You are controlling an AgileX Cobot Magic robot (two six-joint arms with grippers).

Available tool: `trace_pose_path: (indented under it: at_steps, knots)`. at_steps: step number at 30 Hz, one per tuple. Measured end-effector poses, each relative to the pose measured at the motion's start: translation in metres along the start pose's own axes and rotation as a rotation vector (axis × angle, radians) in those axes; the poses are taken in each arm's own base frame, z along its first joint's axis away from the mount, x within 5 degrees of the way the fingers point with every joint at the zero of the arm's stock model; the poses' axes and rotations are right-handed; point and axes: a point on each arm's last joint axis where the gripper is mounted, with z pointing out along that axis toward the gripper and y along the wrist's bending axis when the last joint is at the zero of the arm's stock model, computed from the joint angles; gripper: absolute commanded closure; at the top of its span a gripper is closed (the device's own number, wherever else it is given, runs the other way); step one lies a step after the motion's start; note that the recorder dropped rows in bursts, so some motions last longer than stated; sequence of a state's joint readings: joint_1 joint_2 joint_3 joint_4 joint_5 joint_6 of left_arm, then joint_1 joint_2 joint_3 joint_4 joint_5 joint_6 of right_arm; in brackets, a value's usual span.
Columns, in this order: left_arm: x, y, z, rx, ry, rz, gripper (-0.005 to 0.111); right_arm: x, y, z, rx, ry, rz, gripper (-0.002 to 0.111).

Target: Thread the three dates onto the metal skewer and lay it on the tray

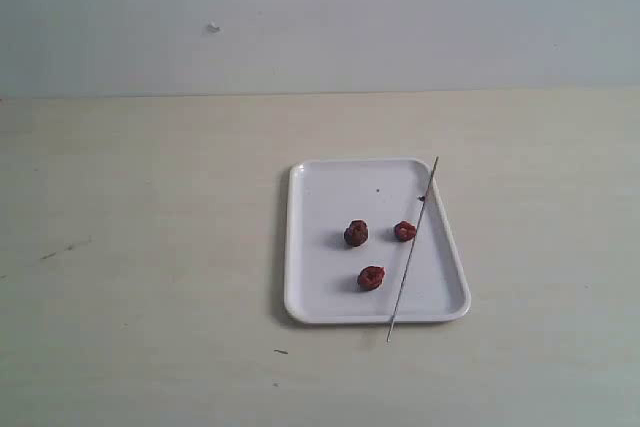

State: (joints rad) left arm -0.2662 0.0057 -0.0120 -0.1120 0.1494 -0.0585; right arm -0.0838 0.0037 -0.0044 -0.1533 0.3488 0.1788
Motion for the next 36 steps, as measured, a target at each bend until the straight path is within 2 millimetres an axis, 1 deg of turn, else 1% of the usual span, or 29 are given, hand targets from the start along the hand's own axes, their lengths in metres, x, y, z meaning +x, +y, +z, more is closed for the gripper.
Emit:
trace_pose_path:
  at_steps: [19,21,24,29,33,36]
  knots:
    - [0.0,0.0,0.0,0.0,0.0,0.0,0.107,-0.001,0.0,0.0,0.0,-0.01,-0.004,0.108]
    - [0.0,0.0,0.0,0.0,0.0,0.0,0.107,-0.005,0.0,0.0,-0.003,-0.051,-0.018,0.108]
    - [0.0,0.0,0.0,0.0,0.0,0.002,0.107,-0.016,0.003,-0.001,-0.028,-0.18,-0.017,0.108]
    - [0.0,0.0,0.0,0.0,0.0,0.002,0.107,-0.036,0.006,-0.007,-0.088,-0.402,0.105,0.108]
    - [0.0,0.0,0.0,0.0,0.0,0.002,0.107,-0.044,0.006,-0.011,-0.107,-0.497,0.171,0.108]
    - [0.0,0.0,0.0,0.0,0.0,0.002,0.107,-0.046,0.004,-0.013,-0.117,-0.523,0.264,0.108]
